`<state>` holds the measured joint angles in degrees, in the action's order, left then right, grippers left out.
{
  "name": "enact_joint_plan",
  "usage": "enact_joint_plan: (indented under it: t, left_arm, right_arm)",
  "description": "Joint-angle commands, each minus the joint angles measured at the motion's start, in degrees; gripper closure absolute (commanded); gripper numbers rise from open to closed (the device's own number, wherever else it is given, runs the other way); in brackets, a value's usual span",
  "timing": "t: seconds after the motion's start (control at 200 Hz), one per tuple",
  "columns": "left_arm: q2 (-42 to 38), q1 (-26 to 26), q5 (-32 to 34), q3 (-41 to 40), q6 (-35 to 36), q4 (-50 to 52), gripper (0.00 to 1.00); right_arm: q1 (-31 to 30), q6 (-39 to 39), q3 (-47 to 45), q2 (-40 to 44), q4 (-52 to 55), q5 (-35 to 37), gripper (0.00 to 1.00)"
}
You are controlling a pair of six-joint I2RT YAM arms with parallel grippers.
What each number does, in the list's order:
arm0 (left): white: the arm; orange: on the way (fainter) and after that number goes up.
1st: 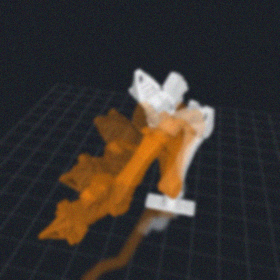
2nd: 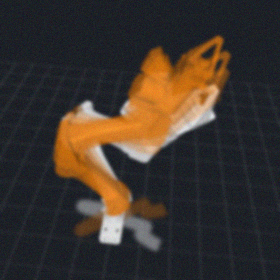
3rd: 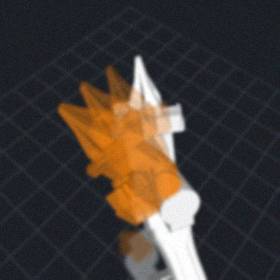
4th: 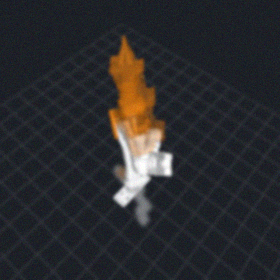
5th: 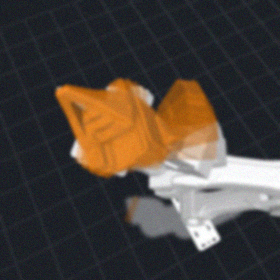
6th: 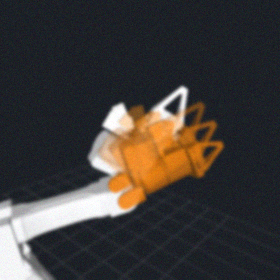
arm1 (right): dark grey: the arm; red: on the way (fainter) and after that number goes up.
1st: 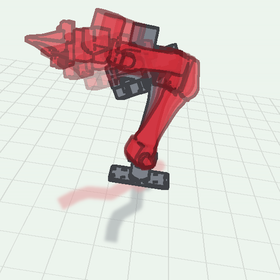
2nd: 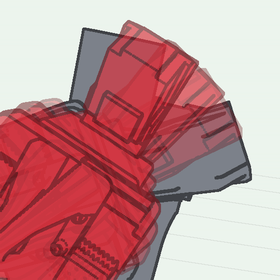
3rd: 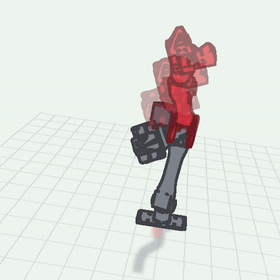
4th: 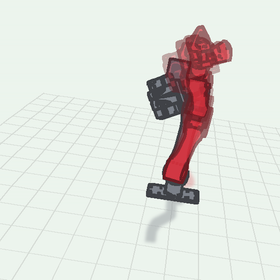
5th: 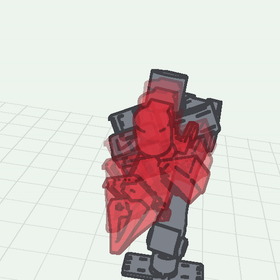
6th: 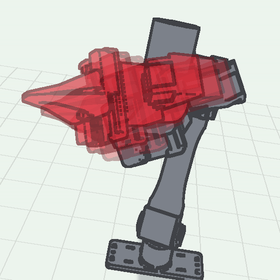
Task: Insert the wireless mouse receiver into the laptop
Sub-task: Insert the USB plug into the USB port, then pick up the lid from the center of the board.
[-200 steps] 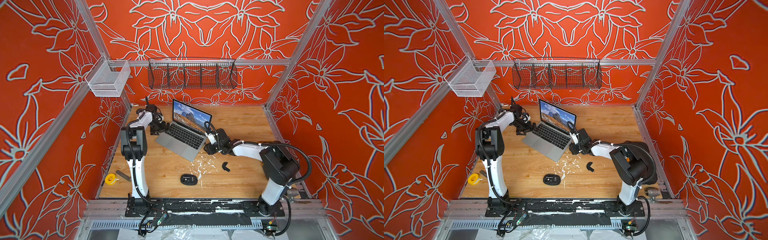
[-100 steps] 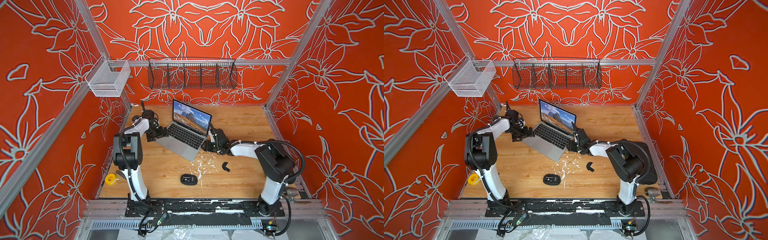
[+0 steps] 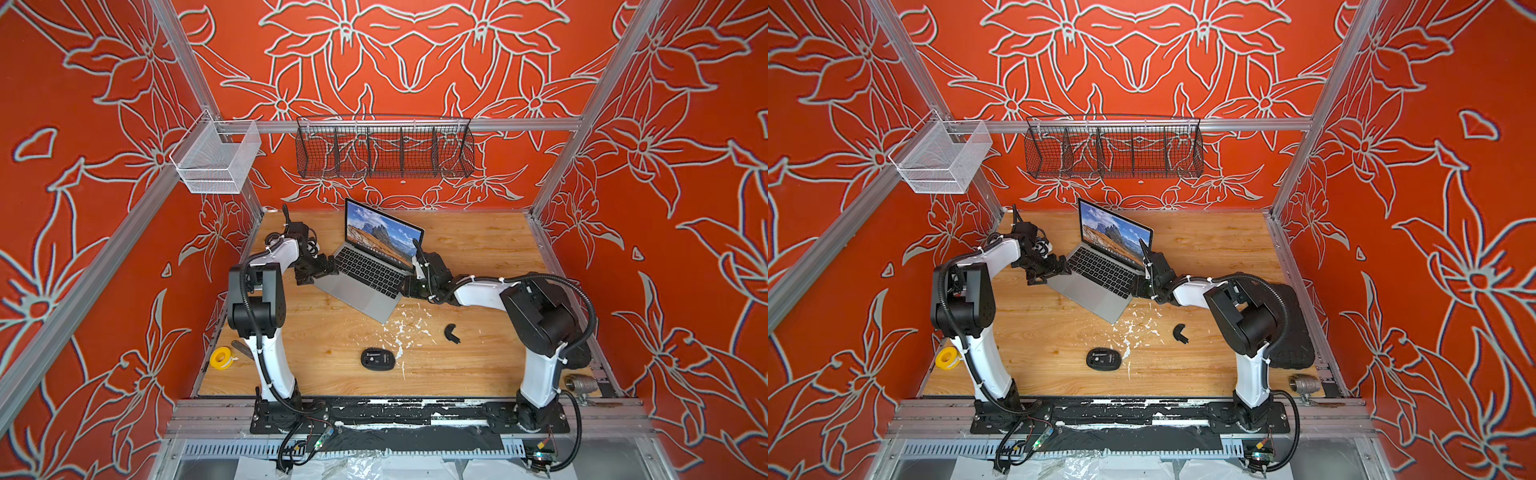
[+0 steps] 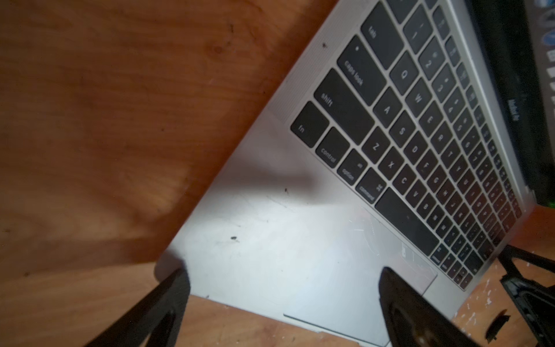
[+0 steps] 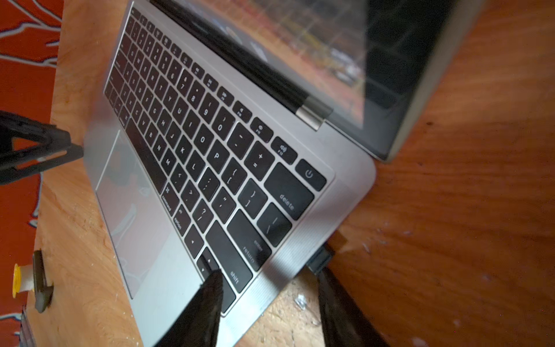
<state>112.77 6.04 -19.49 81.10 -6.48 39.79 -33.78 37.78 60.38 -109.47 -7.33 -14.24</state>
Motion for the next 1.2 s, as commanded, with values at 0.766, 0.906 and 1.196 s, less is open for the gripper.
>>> enact_joint_plan:
  t: [0.766,0.906,1.196]
  left_arm:
    - [-37.7,-22.82,7.47,-15.25,-4.14,14.09,0.02]
    - [-45.72,-23.65,6.89,-22.96,-12.75,11.29,0.0]
    - [-53.98,-29.99,6.85,-35.37,-25.19,11.63,0.02]
  right_arm:
    - [-12.97,13.91,-6.41,26.13,56.76,32.5,0.5]
    - [-14.6,13.69,-4.43,20.42,54.98,32.35,0.55]
    - [-14.86,12.13,-2.91,13.41,48.79,31.07,0.59]
